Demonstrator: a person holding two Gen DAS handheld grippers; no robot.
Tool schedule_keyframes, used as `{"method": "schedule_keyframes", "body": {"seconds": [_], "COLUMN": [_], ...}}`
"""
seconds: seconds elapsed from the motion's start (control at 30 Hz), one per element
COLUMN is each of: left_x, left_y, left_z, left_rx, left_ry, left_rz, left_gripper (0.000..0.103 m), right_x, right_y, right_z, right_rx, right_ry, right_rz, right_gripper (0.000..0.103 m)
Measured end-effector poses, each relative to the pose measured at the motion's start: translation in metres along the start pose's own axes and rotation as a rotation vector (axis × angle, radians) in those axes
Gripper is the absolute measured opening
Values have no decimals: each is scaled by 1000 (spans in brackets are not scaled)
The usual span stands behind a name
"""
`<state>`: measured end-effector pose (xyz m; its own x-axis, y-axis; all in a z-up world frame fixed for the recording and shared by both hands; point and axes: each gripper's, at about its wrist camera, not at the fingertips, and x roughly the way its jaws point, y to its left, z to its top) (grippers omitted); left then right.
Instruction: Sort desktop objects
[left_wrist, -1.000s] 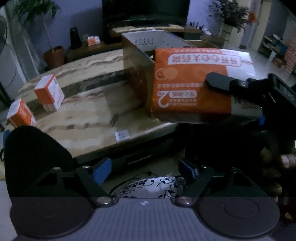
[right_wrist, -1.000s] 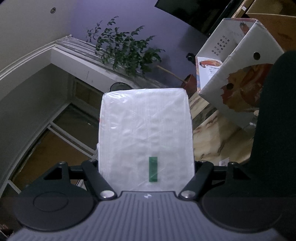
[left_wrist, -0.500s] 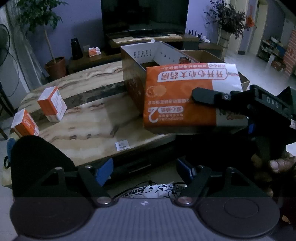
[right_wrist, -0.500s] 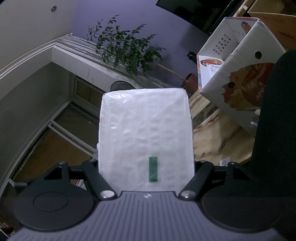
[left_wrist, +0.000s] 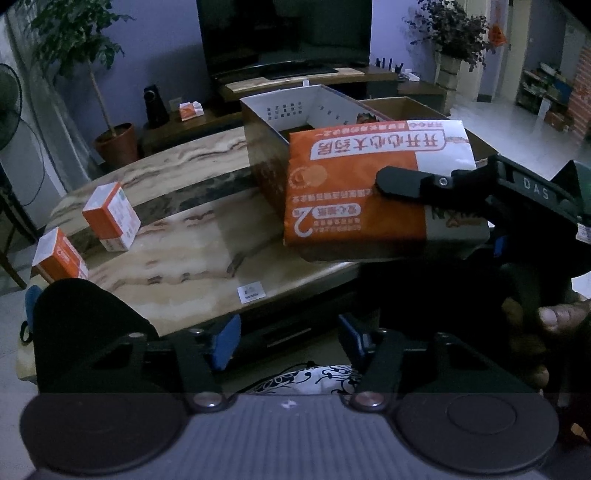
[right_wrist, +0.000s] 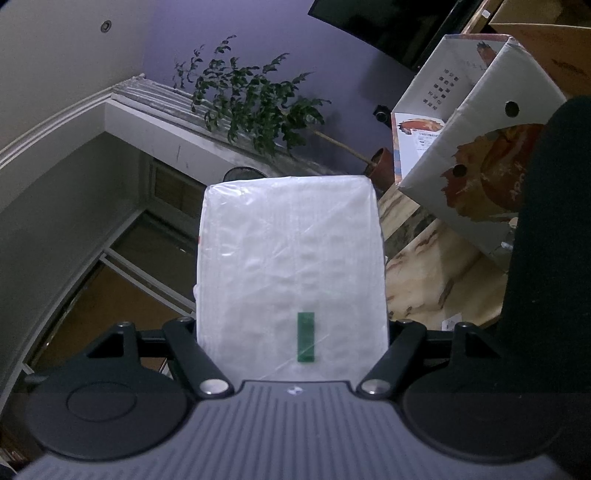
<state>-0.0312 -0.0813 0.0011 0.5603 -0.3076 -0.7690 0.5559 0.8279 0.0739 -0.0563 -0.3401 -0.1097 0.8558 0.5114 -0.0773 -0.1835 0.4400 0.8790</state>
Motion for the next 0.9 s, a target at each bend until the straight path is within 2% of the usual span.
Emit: {"method": "schedule_keyframes", "body": {"seconds": [0.43, 0.6, 0.9], "left_x": [-1, -2, -2], "left_y": [0, 2, 2], "left_z": [1, 1, 0], "left_rx": [-15, -29, -25], "left_ry": [-1, -3, -5], "left_rz": [1, 7, 8], "left_gripper": [54, 45, 44], "right_x": [0, 0, 0], "right_y": [0, 0, -1], "right_z": [1, 0, 0], "right_rx": [-1, 1, 4], "right_ry": [1, -1, -3], "right_rz": [-2, -2, 0], "right_gripper": [75, 75, 75]}}
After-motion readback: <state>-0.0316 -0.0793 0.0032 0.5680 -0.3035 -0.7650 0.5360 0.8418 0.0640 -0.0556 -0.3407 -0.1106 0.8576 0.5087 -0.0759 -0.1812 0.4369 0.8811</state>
